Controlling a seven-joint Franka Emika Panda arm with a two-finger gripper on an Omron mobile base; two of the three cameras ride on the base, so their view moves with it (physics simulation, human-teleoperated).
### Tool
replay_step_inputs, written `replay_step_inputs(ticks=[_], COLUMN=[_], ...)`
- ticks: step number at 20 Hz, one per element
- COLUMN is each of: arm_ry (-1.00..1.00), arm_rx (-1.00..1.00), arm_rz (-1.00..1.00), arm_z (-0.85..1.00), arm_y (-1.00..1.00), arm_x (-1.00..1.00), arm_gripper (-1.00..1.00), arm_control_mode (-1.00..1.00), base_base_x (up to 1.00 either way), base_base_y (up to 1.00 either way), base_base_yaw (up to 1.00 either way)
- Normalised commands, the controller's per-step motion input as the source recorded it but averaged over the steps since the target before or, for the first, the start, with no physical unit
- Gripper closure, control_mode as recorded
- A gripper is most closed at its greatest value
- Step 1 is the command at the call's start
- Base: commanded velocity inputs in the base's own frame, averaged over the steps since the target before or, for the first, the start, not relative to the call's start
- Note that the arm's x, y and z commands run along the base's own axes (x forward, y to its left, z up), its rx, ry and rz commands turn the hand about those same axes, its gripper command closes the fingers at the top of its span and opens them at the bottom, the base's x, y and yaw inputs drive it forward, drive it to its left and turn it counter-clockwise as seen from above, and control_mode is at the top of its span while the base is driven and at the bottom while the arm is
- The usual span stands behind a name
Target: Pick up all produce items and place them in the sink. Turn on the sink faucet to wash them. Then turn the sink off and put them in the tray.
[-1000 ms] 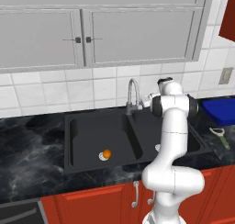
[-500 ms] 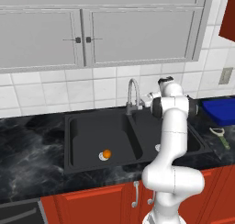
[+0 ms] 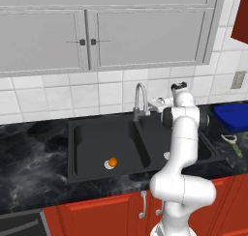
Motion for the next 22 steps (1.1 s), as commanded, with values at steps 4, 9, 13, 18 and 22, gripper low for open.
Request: replay_step_inputs(ticks=[4, 9, 13, 18, 22], arm_ry=[-0.06, -0.07, -0.06, -0.04, -0.05], arm_rx=[0.01, 0.0, 0.0, 0.0, 0.0], arm_rz=[0.0, 0.0, 0.0, -0.08, -0.17], arm_z=[0.0, 0.0, 0.0, 0.0, 0.01], arm_y=[0.06, 0.13, 0.11, 0.01, -0.03], arm_x=[0.22, 0.37, 0.49, 0.49, 0.12], arm_gripper=[-1.0, -1.0, -1.0, -1.0, -1.0], arm_control_mode=[-1.0, -1.0, -1.0, -1.0, -1.0], base_base_x=[0.0, 0.0, 0.0, 0.0, 0.0], base_base_y=[0.0, 0.0, 0.0, 0.0, 0.0], base_base_yaw=[0.0, 0.0, 0.0, 0.0, 0.0])
